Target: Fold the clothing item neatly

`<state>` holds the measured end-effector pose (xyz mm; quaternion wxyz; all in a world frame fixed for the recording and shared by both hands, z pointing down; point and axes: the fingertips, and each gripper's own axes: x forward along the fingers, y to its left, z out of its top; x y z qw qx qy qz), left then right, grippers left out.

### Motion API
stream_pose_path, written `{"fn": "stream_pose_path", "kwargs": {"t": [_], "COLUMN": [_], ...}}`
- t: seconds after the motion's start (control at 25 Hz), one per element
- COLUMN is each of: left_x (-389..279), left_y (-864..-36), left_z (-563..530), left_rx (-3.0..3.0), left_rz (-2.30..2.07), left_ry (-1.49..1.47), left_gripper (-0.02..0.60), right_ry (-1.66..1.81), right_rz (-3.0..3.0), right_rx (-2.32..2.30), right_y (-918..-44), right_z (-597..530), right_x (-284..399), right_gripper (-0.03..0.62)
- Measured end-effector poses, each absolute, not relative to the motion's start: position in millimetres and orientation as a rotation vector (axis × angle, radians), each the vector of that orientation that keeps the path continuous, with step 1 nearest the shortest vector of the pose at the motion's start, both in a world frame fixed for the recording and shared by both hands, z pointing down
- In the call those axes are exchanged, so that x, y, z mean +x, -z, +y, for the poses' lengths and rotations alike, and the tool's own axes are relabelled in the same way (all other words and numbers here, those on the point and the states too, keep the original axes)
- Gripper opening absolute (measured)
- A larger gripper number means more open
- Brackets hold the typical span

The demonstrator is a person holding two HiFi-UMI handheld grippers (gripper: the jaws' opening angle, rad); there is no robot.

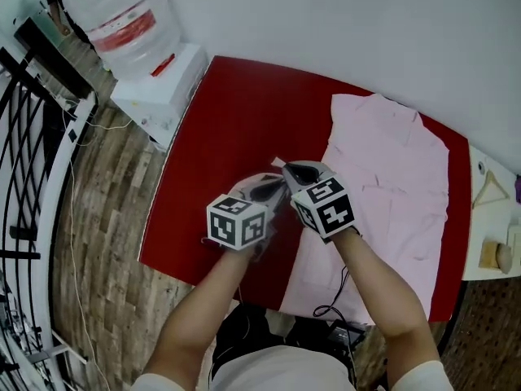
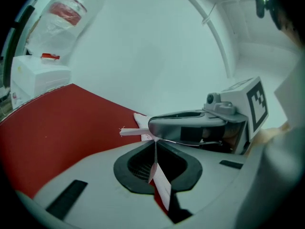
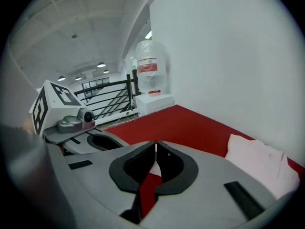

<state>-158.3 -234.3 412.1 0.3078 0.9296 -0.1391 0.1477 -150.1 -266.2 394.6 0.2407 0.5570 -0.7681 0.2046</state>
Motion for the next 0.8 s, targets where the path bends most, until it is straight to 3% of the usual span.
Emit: {"fn": "stream_pose_path", "kwargs": {"t": [0.8], "left_x": [39.5], "left_y": [-411.7], "left_z": [-120.5], "left_rx": [2.628], "left_rz": [-0.155], "left_ry": [-0.560], "left_gripper": [0.012], "right_ry": [-0.694], "right_rz": [-2.004], "right_rx": [1.860], "right_y": [-397.7], "right_z": [-146.4], "right_x": [62.3], "right_gripper": [0.023]}}
